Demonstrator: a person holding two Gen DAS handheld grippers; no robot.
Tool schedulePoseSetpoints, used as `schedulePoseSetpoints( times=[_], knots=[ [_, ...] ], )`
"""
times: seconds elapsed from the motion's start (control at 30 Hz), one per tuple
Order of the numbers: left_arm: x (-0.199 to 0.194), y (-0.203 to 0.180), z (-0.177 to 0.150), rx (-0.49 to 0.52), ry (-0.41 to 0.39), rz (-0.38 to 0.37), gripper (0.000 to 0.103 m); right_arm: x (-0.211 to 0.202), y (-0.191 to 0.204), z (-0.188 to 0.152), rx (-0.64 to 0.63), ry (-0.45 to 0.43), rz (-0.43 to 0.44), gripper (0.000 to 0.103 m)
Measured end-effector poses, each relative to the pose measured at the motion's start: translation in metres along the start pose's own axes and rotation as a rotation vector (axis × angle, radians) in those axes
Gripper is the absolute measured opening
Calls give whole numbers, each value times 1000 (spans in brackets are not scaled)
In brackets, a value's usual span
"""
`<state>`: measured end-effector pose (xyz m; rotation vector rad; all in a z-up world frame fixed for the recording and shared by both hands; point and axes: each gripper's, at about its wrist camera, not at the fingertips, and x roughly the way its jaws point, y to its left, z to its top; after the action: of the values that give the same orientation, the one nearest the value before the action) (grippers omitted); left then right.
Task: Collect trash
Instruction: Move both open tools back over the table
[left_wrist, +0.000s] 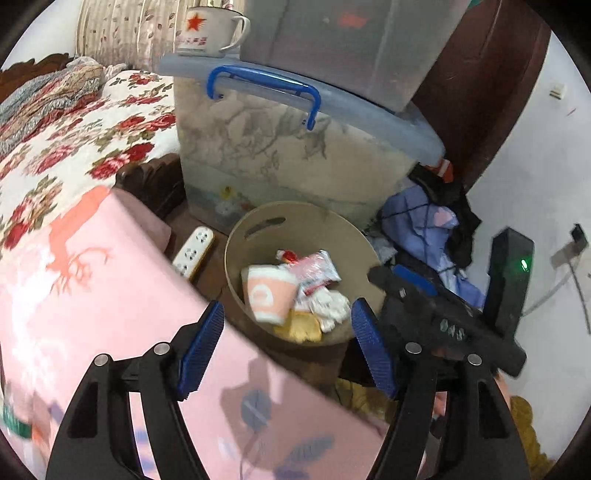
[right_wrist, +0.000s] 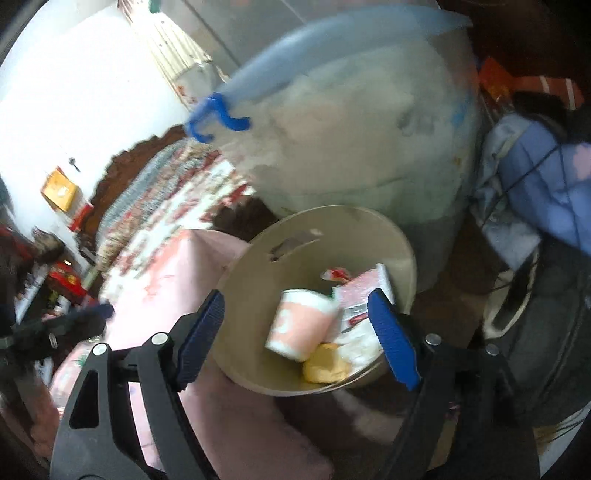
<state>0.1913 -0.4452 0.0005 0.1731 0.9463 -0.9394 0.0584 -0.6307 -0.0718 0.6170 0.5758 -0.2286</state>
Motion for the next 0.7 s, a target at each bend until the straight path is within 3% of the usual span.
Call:
schedulePoseSetpoints(
  times=[0.13, 0.37, 0.53, 0.7],
  knots=[
    [-36, -1, -45, 16, 14, -9, 68, -15, 29, -21, -3, 10, 77, 80],
    [-89, 6, -142, 50, 59, 21, 68, -18, 87, -68, -22, 106, 199, 78],
    [-132, 44, -205, -51, 84, 47, 68, -6, 138, -106, -69, 203, 265, 72],
    [-186, 91, -252, -200, 34, 97, 68, 6, 199, -142, -157, 294, 338, 69]
  ],
)
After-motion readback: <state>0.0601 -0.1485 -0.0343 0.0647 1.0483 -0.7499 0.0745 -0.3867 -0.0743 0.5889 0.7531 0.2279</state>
